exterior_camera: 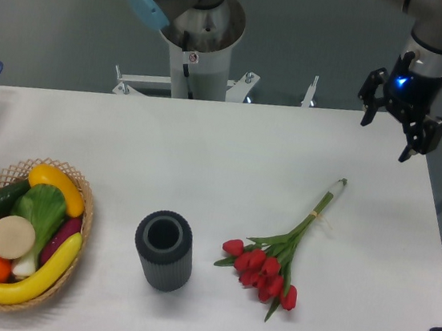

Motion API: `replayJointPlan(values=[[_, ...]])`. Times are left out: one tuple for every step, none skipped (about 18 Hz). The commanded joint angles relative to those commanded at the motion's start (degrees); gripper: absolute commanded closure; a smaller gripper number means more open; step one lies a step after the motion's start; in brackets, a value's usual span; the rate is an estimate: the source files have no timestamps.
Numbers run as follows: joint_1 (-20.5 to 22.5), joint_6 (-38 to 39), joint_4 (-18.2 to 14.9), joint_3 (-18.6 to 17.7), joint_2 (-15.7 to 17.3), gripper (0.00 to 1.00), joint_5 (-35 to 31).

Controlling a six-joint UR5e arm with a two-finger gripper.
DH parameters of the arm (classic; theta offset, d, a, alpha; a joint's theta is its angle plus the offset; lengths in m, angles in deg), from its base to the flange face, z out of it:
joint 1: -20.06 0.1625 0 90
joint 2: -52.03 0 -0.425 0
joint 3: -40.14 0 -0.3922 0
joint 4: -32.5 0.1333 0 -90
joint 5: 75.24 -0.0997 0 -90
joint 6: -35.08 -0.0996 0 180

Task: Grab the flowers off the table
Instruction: 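Move the open gripper toward the tulip stems and lower it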

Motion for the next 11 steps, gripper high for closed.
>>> replayJointPlan(values=[[0.0,0.0,0.09,0.0,0.0,0.0,0.0],[-0.09,0.0,0.18,0.0,0.0,0.0,0.0],[-0.09,0.0,0.18,0.0,-0.09,0.0,0.0],[-0.09,0.0,0.09,0.0,-0.09,0.0,0.0],[0.0,0.09,0.09,-0.17,-0.09,0.0,0.0],[0.0,0.61,0.09,-0.26,-0.09,0.0,0.26],[0.09,0.7,0.09,-0.52,-0.09,0.0,0.79],[0.09,1.31,0.44,-1.4,0.0,0.0,1.84],[0.09,2.28,0.53,-1.84,0.09,0.0,2.54],[0.09,3.85,0.53,-2.02,0.09,0.0,3.07],[0.09,6.39,0.53,-1.85,0.0,0.0,3.16]])
